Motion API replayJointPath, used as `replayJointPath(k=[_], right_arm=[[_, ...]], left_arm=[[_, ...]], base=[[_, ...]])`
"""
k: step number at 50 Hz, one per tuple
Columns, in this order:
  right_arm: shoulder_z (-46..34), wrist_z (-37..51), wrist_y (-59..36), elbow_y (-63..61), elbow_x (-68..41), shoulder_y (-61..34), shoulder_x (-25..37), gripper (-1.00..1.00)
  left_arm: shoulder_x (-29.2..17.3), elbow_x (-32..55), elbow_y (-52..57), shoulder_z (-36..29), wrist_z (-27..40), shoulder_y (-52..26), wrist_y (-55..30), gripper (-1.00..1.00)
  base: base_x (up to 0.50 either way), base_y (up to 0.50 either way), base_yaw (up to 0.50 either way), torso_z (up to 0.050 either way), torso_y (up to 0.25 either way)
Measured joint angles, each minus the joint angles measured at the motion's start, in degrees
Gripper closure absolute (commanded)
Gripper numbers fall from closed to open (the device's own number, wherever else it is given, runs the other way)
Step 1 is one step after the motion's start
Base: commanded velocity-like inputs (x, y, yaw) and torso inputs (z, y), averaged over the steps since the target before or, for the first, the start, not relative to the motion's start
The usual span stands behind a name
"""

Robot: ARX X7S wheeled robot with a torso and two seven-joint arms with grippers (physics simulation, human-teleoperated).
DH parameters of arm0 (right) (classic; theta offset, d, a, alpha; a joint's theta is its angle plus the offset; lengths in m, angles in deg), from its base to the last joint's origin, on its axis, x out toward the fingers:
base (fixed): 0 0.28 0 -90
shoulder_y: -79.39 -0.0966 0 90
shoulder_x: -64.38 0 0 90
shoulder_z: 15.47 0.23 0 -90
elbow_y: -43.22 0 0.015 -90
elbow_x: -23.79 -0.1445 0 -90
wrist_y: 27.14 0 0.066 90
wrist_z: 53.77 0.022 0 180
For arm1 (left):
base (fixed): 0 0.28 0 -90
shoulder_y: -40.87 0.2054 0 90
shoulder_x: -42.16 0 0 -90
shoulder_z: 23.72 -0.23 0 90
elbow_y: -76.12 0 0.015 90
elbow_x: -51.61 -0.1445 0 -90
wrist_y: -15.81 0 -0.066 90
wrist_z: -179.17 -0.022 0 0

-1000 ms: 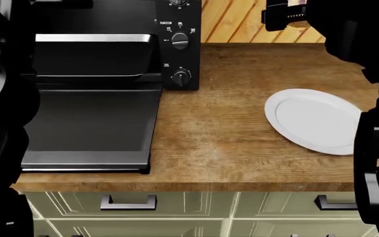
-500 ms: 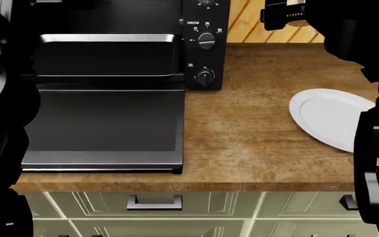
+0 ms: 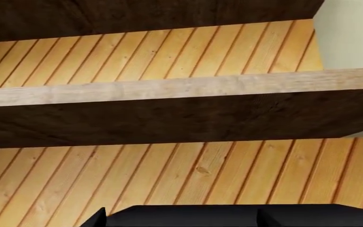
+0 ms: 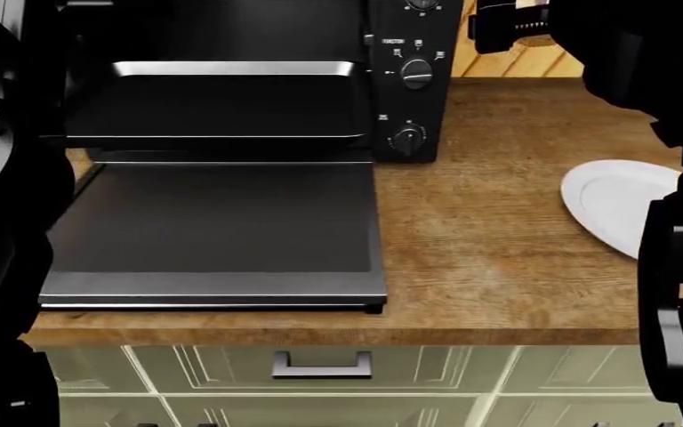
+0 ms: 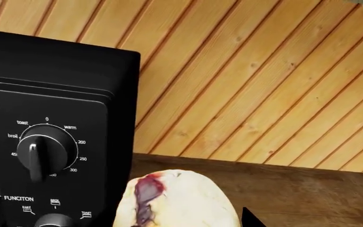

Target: Place the scone on the tray of the toaster oven.

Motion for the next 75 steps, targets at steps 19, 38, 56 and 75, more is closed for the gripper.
replayJointPath(k=[19, 38, 56, 75], right_arm=[[-0.6, -0.7, 0.3, 0.7, -0.5, -0.6, -0.1, 1.00], [-3.0, -7.8, 0.9, 5.0, -3.8, -4.5, -2.6, 1.00], [-3.6, -12.8, 0.0, 5.4, -7.8, -7.7, -4.9, 1.00], [-5.9, -18.0, 2.4, 8.1, -9.2, -11.0, -6.6, 1.00]], left_arm=[[-0.1, 0.2, -0.2, -0.1, 0.2, 0.0, 0.3, -1.00], [0.0, 0.4, -0.4, -0.2, 0.4, 0.4, 0.9, -1.00], [-0.1, 0.6, -0.4, -0.2, 0.7, 0.4, 1.1, -1.00], [-2.0, 1.8, 3.1, 0.3, 1.9, -1.2, -3.3, -1.00]], base=[[0.00, 0.07, 0.00, 0.000, 0.000], [0.00, 0.00, 0.00, 0.000, 0.000], [0.00, 0.00, 0.00, 0.000, 0.000], [0.00, 0.00, 0.00, 0.000, 0.000]])
